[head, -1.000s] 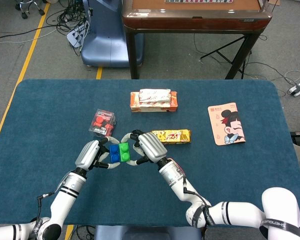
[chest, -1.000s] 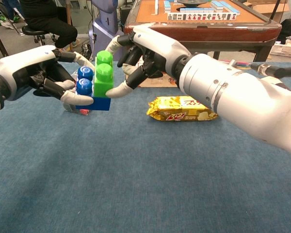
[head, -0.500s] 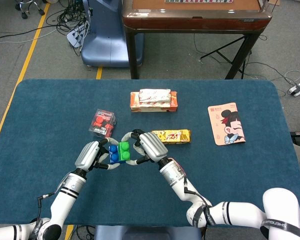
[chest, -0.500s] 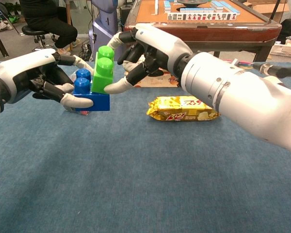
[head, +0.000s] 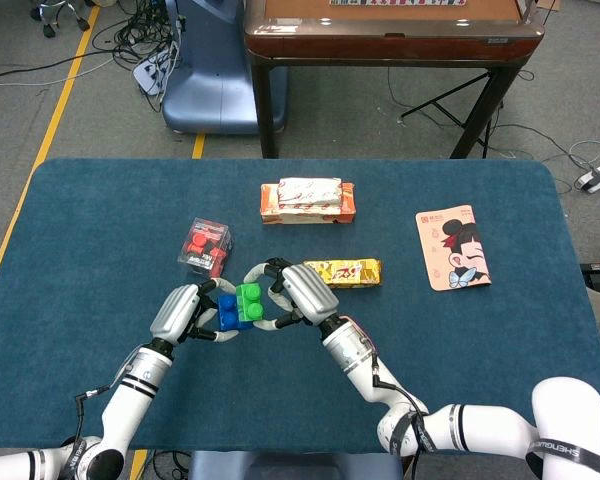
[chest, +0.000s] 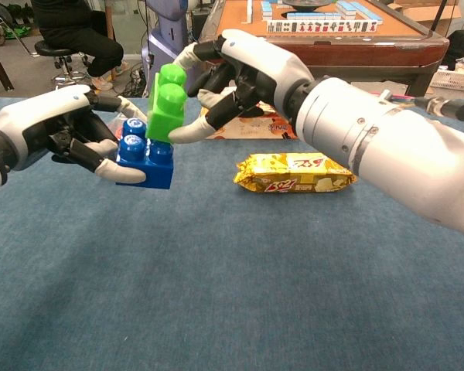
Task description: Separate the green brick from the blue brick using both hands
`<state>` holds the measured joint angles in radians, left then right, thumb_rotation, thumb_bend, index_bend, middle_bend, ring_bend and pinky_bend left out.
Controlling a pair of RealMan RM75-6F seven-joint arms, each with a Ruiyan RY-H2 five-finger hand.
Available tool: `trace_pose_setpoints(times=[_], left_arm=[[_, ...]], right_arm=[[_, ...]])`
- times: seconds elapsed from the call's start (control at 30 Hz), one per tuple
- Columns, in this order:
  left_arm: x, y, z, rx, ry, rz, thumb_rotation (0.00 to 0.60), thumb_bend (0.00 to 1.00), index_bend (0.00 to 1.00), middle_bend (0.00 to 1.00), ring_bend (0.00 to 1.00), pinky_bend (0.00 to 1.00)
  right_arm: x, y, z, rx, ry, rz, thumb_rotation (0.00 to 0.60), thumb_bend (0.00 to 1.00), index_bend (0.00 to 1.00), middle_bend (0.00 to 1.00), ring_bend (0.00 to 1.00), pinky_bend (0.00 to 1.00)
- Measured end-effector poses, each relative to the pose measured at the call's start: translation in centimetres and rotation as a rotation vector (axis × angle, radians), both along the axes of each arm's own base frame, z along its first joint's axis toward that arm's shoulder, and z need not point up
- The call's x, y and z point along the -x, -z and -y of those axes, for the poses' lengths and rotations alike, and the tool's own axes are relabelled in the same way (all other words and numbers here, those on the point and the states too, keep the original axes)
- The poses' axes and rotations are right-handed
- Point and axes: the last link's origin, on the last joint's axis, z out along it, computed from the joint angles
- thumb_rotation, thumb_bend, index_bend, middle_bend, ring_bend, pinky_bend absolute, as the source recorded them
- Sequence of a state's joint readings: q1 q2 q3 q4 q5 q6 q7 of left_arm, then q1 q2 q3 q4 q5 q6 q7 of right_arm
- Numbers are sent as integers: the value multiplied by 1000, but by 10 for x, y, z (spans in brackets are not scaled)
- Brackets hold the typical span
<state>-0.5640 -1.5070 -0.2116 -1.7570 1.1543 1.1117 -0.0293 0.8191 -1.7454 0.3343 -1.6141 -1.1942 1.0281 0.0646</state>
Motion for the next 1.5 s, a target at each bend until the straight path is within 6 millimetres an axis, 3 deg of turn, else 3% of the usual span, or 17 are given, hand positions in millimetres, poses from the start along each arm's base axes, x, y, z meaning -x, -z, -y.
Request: trace_pose_setpoints(times=[0.27, 0.6, 0.73, 0.8, 0.9, 1.0, 1.07, 1.13, 1.27, 1.4, 1.5], left_arm=[[7, 3, 3, 9, 0, -41, 600, 0, 628, 978, 822, 1000], [25, 12, 11, 60, 7, -160, 600, 0, 615, 973, 809, 1000], [30, 14, 13, 74, 5, -207, 600, 0, 519, 965, 801, 1000], [31, 15, 13, 79, 5, -227, 600, 0, 389, 963, 799, 1000], [32, 15, 14, 82, 11, -256, 600, 0, 156, 957, 793, 1000], [32, 14, 17, 87, 20, -291, 600, 0, 13, 931, 778, 1000], [32, 12, 18, 88, 24, -315, 600, 0, 0, 917, 768, 1000], [32, 9, 20, 81, 26, -333, 600, 0, 0, 892, 736, 997], [36, -5, 22, 44, 12, -352, 600, 0, 0, 781, 690, 981], [44, -23, 24, -6, -6, -376, 600, 0, 0, 620, 613, 899], [51, -37, 25, -64, -12, -396, 600, 0, 0, 534, 515, 786]], right_arm=[[12, -9, -2, 13, 3, -11, 600, 329, 685, 1000, 1000, 1000], [51, -11, -6, 18, 4, -168, 600, 328, 685, 1000, 1000, 1000], [66, -7, -8, 30, -17, -283, 600, 282, 680, 1000, 1000, 1000], [73, -6, -9, 41, -27, -344, 600, 155, 614, 1000, 1000, 1000], [83, -6, -11, 59, -39, -426, 600, 4, 417, 1000, 1000, 1000], [92, -9, -12, 72, -41, -490, 600, 0, 184, 1000, 1000, 1000], [95, -13, -14, 75, -40, -511, 600, 0, 75, 999, 1000, 1000], [98, -19, -16, 82, -36, -522, 600, 0, 27, 982, 1000, 1000], [104, -34, -20, 107, -31, -535, 600, 0, 0, 913, 969, 999], [113, -57, -27, 157, -21, -563, 600, 0, 0, 784, 856, 921], [125, -74, -32, 194, -4, -599, 600, 0, 0, 645, 722, 802]])
